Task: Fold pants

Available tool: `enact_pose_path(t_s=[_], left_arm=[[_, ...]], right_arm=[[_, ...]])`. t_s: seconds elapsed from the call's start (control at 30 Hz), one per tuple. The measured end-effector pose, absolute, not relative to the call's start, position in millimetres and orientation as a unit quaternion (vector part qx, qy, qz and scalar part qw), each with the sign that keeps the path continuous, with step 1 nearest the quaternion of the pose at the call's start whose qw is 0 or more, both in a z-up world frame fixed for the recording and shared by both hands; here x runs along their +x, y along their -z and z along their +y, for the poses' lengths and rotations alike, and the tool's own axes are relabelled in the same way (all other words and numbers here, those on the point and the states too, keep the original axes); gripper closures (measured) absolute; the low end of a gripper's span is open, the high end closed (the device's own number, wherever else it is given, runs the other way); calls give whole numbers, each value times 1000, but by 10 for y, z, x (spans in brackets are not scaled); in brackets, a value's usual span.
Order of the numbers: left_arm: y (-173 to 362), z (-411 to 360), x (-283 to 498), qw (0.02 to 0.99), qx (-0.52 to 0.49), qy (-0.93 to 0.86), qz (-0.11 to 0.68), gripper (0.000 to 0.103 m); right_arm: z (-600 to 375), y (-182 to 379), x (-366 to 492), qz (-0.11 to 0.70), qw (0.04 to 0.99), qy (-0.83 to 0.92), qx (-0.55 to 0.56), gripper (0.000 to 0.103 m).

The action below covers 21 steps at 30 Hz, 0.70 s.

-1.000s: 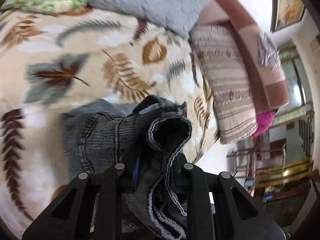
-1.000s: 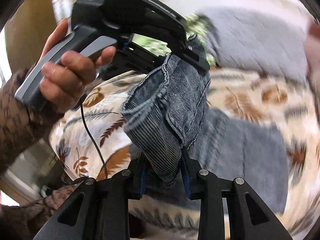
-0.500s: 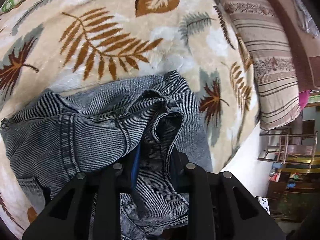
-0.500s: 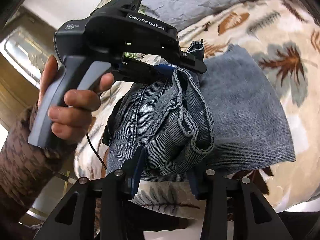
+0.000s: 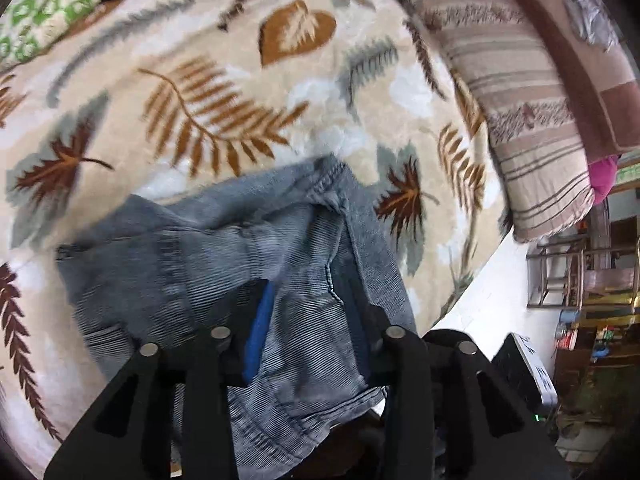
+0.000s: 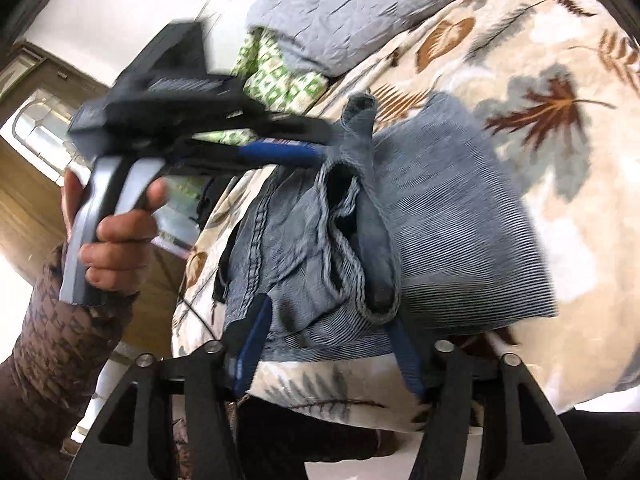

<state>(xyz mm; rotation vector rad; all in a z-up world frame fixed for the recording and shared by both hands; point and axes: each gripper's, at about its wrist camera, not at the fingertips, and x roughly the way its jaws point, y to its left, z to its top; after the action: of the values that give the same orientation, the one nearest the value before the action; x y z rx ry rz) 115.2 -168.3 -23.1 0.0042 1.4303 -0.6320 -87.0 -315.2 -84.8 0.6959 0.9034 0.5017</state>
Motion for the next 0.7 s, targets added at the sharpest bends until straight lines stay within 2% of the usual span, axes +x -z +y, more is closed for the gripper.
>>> enact_pose_path(t_s=[0.17, 0.3, 0.37, 0.57, 0.7], left_arm=[[95, -1468, 1239, 724, -8, 281, 630, 56], [121, -1549, 1361, 703, 30, 294, 647, 54], [139, -1647, 1381, 690, 70, 310, 650, 48], [268, -2063, 1367, 654, 226, 345, 634, 48], [392, -2164, 1443, 627, 261, 370, 634, 45]], right_arm=[[-3308, 839, -908, 422, 813, -215, 340, 40], [-3304, 860, -910, 426, 812, -206, 342, 34], [-3266, 900, -877, 430, 805, -211, 349, 34], [-3140, 991, -732, 428, 784, -246, 376, 34], [-3135, 1047, -692, 423, 770, -261, 400, 34]])
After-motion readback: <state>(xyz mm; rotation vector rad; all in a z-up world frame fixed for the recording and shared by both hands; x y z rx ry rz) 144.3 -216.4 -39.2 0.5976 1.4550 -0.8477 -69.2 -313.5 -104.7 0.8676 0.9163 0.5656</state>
